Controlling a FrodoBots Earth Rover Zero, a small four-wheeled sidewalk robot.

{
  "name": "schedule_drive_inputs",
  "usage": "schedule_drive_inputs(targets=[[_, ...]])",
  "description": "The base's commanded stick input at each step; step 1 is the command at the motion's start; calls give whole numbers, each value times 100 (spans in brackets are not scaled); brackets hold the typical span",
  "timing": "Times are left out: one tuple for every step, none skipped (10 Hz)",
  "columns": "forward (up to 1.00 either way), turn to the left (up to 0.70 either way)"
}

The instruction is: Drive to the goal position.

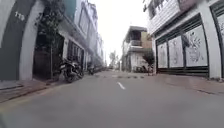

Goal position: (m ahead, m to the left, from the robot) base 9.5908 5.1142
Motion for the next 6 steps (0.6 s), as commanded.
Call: schedule_drive_inputs(targets=[[100,6],[100,6],[100,6],[100,6],[100,6],[100,6]])
